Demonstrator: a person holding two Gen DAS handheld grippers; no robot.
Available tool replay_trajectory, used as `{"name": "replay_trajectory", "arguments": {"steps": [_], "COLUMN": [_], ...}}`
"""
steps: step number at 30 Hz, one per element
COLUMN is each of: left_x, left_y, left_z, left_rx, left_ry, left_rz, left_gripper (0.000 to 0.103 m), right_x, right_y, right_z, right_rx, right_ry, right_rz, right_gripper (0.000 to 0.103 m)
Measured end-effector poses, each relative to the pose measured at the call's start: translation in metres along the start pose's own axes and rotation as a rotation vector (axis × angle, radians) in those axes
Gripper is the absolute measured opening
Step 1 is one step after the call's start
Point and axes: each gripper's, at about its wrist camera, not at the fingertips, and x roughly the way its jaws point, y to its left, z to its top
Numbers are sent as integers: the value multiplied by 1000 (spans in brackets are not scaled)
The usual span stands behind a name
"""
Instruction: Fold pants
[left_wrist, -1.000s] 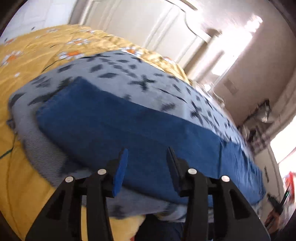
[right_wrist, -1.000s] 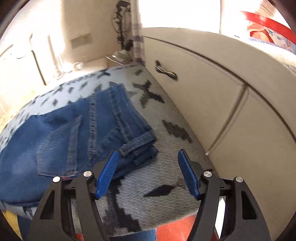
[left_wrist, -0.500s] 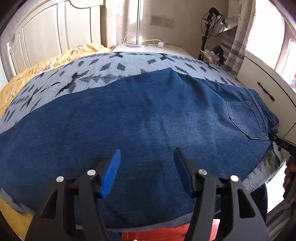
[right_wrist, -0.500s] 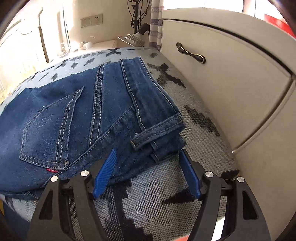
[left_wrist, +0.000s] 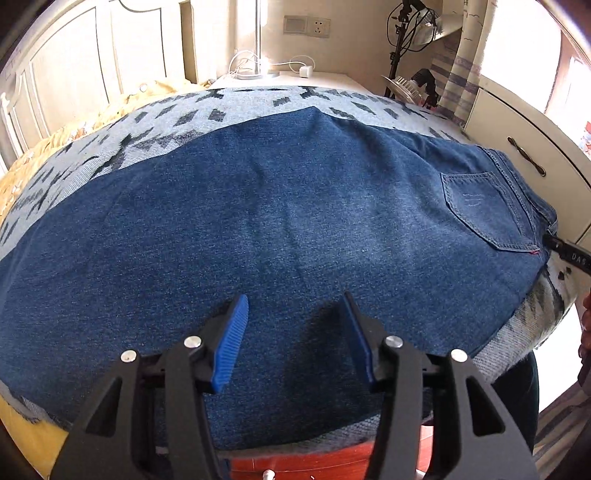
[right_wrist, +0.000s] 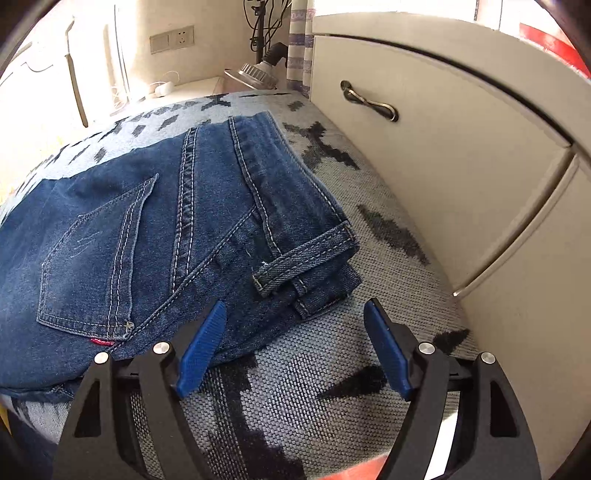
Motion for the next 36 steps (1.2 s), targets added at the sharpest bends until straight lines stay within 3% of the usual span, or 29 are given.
{"name": "replay_trajectory", "arguments": {"steps": [4,6,9,11,15,17,19,20,23,25,28,31,33,36], "left_x": [-4,-7,-14,-20,-40,-46,-49,-50,-53,-53,-56,-65,-71,-71], "left_y": [5,7,12,19,56,90,121,133,153,158,166,191,209,235], "left_z": [-4,-7,-12,-17,-31,-38,-44,-45,-45,-42,-38,-39,-40,-30], "left_rx": [-25,-28,-48,-55,-122,-188,-254,-276,-303,-323,-337,-395,-412,-389], "left_ry": [-18,-25,-28,-26,-53,-59,-60,-63,-73,-78,-97,-118,-131,-147], "left_rz": [-29,-32,-38,-44,-12,46,102,118,153,145,142,167,217,243], "left_gripper": [53,53,53,53,53,53,53,52,51,51,51,51,51,45], "right_x": [-24,-29,-32,-20,34,58,74,81,73,53,41,60,84,99], "right_y": [13,27,62,91,100,80,53,43,43,66,104,112,99,79], "right_z": [12,25,52,71,100,110,112,112,111,112,117,131,137,139], "right_rx": [9,3,-50,-142,-190,-162,-104,-94,-106,-169,-294,-290,-257,-194], "right_ry": [-76,-94,-149,-177,-100,-65,-31,-17,-23,-83,-144,-119,-58,-30], "right_rz": [39,109,289,333,262,143,89,109,81,65,127,109,26,93], "right_gripper": [74,75,75,75,74,74,77,84,84,82,79,79,79,82]}}
